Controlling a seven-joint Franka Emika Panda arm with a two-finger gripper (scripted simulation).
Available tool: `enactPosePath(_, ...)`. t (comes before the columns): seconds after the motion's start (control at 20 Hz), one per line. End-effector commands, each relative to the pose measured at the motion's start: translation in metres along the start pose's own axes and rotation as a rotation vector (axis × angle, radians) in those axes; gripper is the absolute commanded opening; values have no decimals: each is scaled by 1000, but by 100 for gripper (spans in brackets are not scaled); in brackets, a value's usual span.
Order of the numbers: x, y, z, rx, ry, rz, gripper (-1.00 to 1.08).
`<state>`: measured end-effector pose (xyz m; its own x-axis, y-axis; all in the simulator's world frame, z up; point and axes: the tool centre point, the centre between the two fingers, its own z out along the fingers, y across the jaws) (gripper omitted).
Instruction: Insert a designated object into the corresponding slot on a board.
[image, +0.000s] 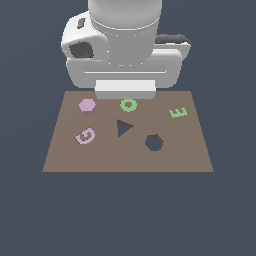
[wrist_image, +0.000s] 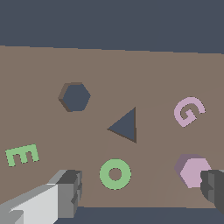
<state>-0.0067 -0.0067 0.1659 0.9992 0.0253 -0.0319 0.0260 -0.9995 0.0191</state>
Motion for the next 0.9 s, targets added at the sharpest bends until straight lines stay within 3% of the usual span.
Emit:
enactPosePath(0.0,0,0,0,0,0,0,100)
enactPosePath(0.4,-5,19,15,3,4,65,100)
enactPosePath(0.85,-28,80,67,12,16,282,100)
